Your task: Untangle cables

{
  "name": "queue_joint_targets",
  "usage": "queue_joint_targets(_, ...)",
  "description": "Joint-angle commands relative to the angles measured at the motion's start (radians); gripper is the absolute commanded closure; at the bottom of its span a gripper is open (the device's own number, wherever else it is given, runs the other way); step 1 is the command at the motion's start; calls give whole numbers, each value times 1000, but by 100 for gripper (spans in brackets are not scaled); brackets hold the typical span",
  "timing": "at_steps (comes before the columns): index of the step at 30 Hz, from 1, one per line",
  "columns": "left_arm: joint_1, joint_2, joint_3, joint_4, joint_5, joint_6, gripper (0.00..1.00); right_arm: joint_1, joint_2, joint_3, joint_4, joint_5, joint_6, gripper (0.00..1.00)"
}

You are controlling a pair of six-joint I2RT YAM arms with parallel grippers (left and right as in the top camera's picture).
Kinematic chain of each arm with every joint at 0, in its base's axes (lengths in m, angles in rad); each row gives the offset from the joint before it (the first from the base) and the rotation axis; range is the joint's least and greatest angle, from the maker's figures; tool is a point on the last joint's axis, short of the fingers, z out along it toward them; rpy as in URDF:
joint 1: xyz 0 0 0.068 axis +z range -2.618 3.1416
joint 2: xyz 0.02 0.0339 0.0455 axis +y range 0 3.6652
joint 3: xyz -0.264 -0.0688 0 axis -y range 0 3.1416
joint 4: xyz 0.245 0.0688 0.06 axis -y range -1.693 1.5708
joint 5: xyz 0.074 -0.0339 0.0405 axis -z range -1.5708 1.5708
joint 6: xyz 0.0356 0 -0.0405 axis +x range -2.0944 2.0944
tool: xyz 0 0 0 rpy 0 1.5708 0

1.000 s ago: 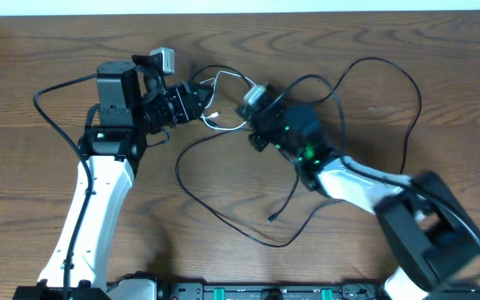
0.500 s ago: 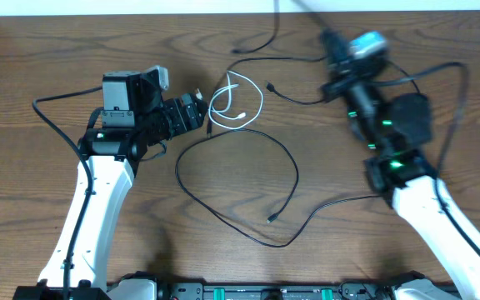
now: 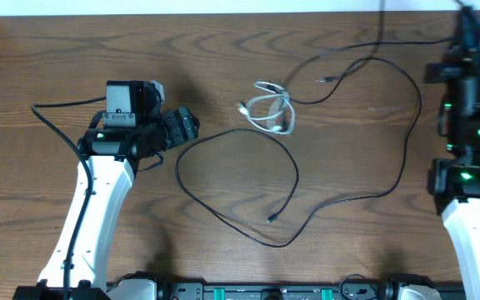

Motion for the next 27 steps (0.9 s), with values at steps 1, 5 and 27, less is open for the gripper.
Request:
queue_joint_targets(1, 0, -4, 19, -4, -15, 6, 14, -59, -30, 60, 3, 12, -6, 99)
queue_joint_targets(5, 0, -4, 19, -4, -15, 6, 13, -85, -41, 114, 2, 11, 27, 99)
queue_joint_targets(27, 0, -4, 19, -4, -15, 5, 13, -19, -39, 149, 101, -82, 181, 99)
